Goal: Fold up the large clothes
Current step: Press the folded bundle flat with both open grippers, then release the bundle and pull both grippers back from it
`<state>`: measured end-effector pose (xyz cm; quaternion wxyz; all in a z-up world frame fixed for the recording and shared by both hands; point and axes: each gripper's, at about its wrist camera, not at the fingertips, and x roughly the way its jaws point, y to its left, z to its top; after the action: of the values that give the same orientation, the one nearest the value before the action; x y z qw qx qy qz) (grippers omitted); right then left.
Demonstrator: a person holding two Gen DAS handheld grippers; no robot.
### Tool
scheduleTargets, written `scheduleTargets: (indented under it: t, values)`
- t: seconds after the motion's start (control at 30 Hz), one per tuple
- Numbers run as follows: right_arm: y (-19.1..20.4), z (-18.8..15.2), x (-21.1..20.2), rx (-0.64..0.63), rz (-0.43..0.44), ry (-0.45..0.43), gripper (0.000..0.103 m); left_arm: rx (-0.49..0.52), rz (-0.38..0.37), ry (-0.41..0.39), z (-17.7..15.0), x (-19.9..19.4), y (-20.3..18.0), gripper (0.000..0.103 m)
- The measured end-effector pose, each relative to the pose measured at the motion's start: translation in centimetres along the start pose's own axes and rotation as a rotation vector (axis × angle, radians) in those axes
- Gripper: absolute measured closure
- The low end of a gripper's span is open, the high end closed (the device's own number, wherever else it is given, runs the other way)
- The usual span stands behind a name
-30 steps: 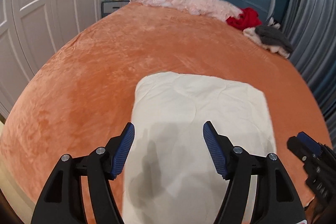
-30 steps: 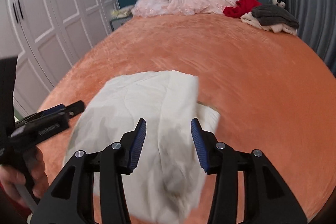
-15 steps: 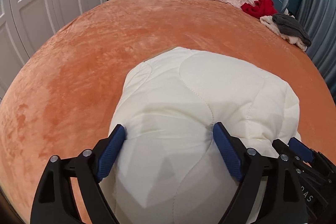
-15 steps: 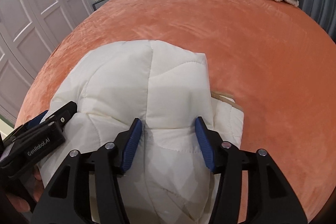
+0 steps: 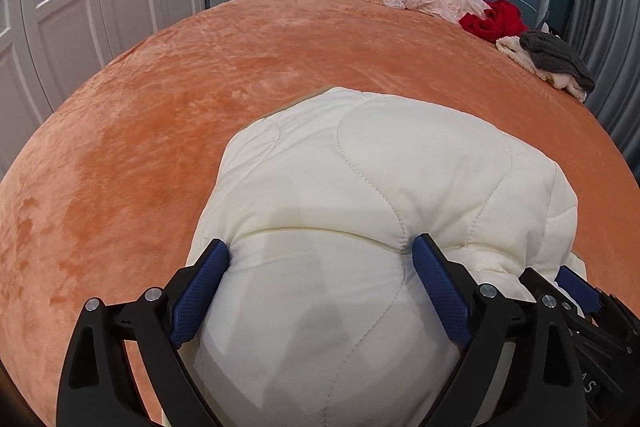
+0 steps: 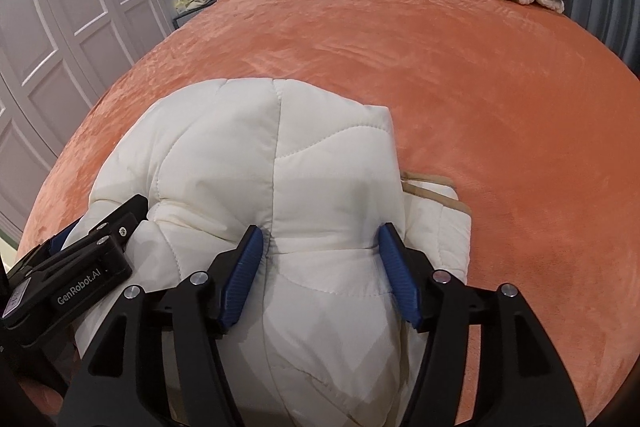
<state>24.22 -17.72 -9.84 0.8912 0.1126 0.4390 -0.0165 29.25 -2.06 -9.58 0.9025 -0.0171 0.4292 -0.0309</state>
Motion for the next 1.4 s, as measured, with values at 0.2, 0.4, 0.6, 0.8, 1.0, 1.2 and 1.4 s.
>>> scheduleTargets:
  t: [0.2, 0.4, 0.6, 0.8, 1.0, 1.2, 1.4]
  values:
    - [0.2, -0.2, 0.0, -0.008, -0.013, -0.020, 0.045, 0.001, 0.003, -0.001, 0.0, 0.1, -0.1, 0.012]
    - [0.1, 0.0, -0.2, -0.007, -0.011, -0.011, 0.045, 0.007, 0.006, 0.010, 0.1, 0.0, -0.2, 0.012]
    - [0.3, -0.1, -7.0, -0.023, 0.002, 0.003, 0.056, 0.005, -0.035, 0.055, 0.2, -3.8, 1.3, 0.012]
    - [-0.2, -3.9, -10.5, -0.062, 0.041, 0.095, 0.093, 0.024, -0.066, 0.109, -3.0, -8.9, 2.5, 0.013]
    - [-0.9, -5.8, -10.0, -0.044, 0.035, 0.144, 0.093, 0.013, -0.041, 0.167, -6.8, -9.9, 2.5, 0.013]
    - [-1.1, -6.7, -15.7, -0.048, 0.011, 0.095, 0.090, 0.052, 0.002, 0.142, -8.0, -13.7, 2.1, 0.014]
    - [-1.6, -9.9, -18.8, -0.050, -0.041, 0.051, 0.051, 0.073, 0.000, 0.131, -10.0, -16.4, 0.2, 0.014]
